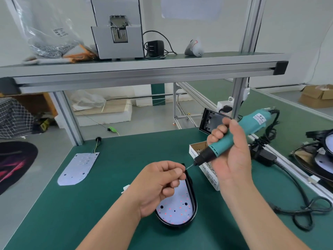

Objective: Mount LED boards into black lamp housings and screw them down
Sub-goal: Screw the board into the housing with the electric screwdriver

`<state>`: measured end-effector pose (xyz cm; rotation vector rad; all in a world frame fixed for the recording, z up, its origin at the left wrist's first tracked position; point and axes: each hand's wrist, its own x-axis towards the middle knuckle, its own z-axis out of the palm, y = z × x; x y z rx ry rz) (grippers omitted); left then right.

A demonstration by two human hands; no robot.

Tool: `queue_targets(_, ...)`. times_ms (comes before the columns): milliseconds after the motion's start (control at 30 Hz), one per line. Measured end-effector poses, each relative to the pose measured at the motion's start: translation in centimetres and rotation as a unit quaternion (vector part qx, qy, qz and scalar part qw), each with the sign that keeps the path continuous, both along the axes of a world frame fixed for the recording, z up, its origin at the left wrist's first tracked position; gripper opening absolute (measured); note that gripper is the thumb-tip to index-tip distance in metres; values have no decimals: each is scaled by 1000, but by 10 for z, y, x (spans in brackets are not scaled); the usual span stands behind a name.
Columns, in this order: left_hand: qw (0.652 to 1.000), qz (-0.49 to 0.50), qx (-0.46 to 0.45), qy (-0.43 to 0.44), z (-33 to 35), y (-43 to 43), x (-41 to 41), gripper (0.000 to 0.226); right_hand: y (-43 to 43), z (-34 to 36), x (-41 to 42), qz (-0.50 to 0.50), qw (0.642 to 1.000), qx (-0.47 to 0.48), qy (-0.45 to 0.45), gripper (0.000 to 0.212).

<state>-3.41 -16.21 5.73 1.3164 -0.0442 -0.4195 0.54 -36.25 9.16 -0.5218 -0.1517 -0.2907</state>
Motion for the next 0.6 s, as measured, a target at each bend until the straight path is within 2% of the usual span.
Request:
queue_targets(133,990,-4,113,-80,-6,2,-3,7,0,-14,-2,-1,1000,17,18,14)
queue_targets(367,965,-28,217,-147,-13,-2,-6,10,1,-20,-6,8,1000,3,7,11)
queue_targets(600,955,-20,252,-157,-19,-5,-7,10,2,-24,-9,18,1000,-22,-4,10)
